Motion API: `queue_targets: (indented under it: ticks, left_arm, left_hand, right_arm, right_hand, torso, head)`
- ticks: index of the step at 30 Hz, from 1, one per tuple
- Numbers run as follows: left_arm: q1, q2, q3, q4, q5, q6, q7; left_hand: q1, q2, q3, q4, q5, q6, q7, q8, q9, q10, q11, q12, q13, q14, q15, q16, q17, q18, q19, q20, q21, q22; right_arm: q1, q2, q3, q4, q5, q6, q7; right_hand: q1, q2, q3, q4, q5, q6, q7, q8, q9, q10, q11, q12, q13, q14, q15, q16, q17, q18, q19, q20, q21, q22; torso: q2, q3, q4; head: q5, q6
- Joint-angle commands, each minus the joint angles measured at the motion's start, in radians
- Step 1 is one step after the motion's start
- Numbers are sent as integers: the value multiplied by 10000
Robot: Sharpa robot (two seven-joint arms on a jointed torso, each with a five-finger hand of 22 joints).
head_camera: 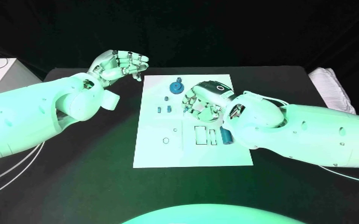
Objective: Assemble the parts on the task board
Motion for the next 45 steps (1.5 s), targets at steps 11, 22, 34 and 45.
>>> queue_targets:
  ticks: [11,22,34,45]
  left_arm:
    - [4,73,7,141,-19,112,-31]
    - [5,74,7,151,-19,158,-76]
    - [5,74,7,151,-18,192,-116]
    - [5,66,7,153,-18,206,-137]
  left_hand:
    - [38,70,-72,14,62,-70,-27,28,-17,-87,9,70,11,57,41,65,-11,142,90,16,-45,-16]
    - [32,69,-78,18,61,-70,-26,33,-17,-99,11,73,12,56,44,68,-12,142,91,18,-48,-18]
    - [31,69,-83,18,61,-72,-26,36,-19,-115,14,75,11,54,46,69,-13,141,93,19,-50,-20]
    - [32,72,-88,18,63,-75,-25,42,-20,-135,16,79,12,49,49,71,-16,141,93,21,-54,-23]
  right_arm:
    - [-580,752,-121,-351,-739,410,-79]
    - [-698,941,-144,-473,-857,622,-195]
    - [-730,1048,-163,-640,-896,878,-361]
    - [-809,1178,-188,-824,-926,988,-384]
  right_hand:
    - [-77,55,81,-15,39,-9,27,40,32,160,-81,17,-4,508,-40,-11,-57,-104,-1,19,-30,-72]
    - [-80,55,86,-19,45,-13,28,41,37,159,-80,16,-5,506,-39,-13,-63,-105,-1,20,-21,-60]
    - [-84,54,93,-30,51,-18,30,45,47,158,-79,16,-6,503,-38,-12,-67,-105,-4,21,-13,-53]
    - [-98,54,97,-37,49,-25,36,50,59,156,-76,16,-8,498,-36,-20,-87,-101,-15,23,-24,-68]
  torso:
    - [16,1,5]
    - [26,19,-1]
    - [23,16,3]
    - [23,11,-1]
  head:
    - [250,-116]
    - [356,-208]
    - [357,-305]
    - [364,-346]
